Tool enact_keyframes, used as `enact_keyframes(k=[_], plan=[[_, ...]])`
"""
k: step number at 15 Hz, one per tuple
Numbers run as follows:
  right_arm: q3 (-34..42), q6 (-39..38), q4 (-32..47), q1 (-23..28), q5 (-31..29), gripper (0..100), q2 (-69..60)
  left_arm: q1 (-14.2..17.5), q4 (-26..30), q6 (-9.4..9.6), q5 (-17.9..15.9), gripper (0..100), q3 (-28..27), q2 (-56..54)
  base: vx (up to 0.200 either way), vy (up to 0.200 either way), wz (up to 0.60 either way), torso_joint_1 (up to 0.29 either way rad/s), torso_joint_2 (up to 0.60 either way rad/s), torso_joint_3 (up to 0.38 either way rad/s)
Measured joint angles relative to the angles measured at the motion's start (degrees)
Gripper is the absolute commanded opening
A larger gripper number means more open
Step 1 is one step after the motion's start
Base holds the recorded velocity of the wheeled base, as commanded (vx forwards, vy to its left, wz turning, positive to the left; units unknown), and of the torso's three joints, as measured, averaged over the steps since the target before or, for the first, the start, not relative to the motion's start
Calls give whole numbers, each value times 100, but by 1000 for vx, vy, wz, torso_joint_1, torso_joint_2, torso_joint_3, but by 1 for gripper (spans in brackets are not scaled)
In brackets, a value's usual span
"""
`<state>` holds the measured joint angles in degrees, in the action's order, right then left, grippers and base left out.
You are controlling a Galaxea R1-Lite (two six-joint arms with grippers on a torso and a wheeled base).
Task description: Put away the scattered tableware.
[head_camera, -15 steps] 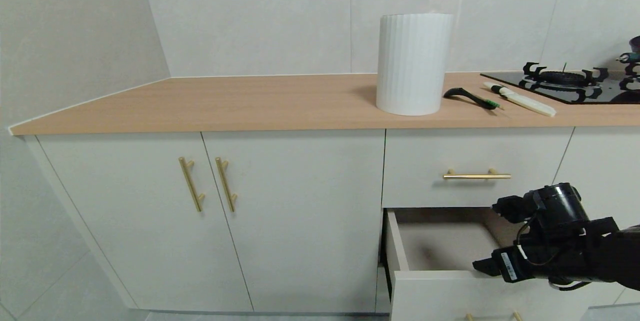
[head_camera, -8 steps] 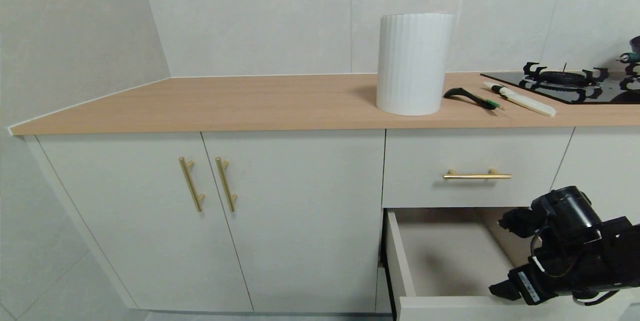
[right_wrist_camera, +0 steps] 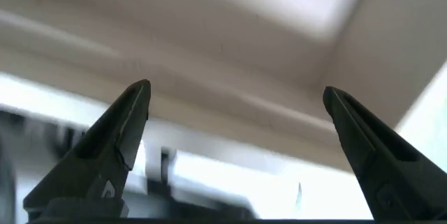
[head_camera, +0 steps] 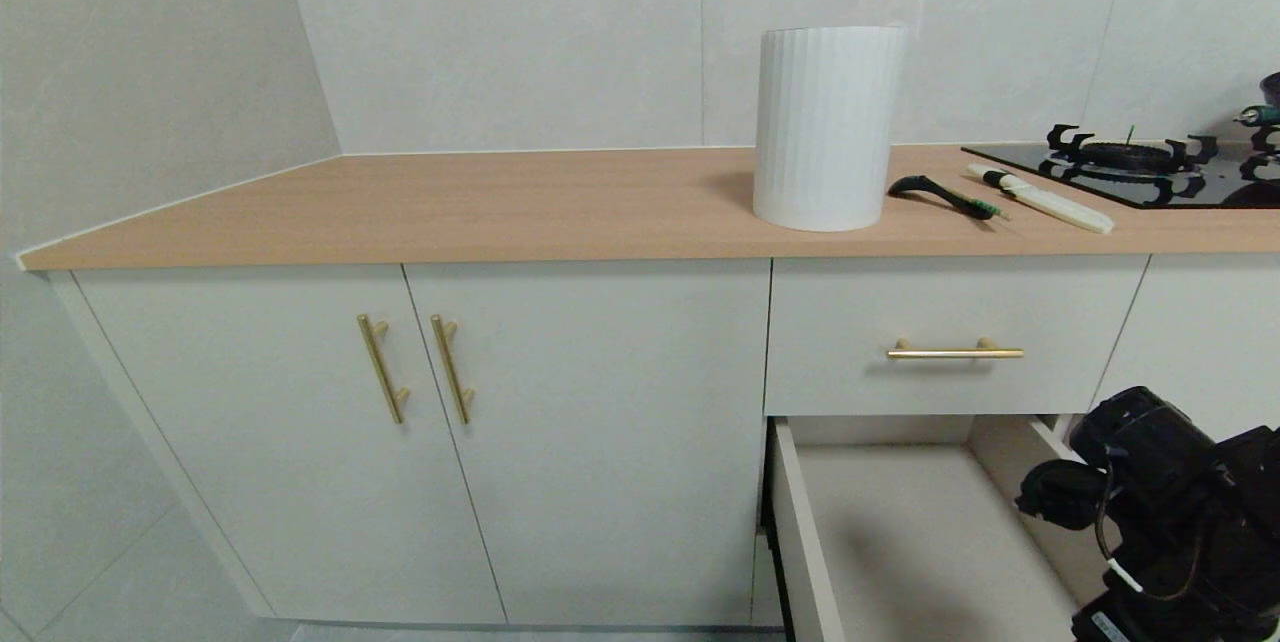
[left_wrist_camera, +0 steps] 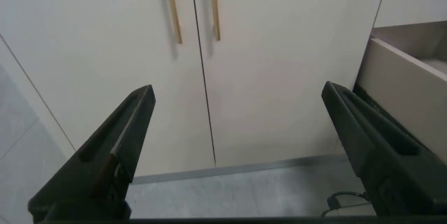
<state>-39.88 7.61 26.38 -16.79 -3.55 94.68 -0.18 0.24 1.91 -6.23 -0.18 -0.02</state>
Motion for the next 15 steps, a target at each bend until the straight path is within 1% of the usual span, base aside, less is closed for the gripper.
enact_keyframes(k=[1,2,5,6,9,10,13,15], plan=[[-63,68,251,-82,5,100,-43,0,0,0,2,100,0,0,0,0,0,0,0,0],[-113,104,307,-145,2,100,-78,0,-2,2,0,100,0,0,0,0,0,0,0,0],[-277,20,266,-190,0,100,-122,0,0,0,0,100,0,0,0,0,0,0,0,0],[-413,-178,249,-156,32,100,-152,0,0,2,0,100,0,0,0,0,0,0,0,0],[-905,-1086,238,-105,553,100,-273,0,0,0,2,100,0,0,0,0,0,0,0,0],[-1042,-1250,178,-99,595,100,-332,-2,0,2,0,100,0,0,0,0,0,0,0,0],[-1141,-1352,-189,-79,595,100,-507,0,0,2,0,100,0,0,0,0,0,0,0,0],[-1134,-1381,-211,-71,584,100,-585,0,0,0,2,100,0,0,0,0,0,21,-111,-84]])
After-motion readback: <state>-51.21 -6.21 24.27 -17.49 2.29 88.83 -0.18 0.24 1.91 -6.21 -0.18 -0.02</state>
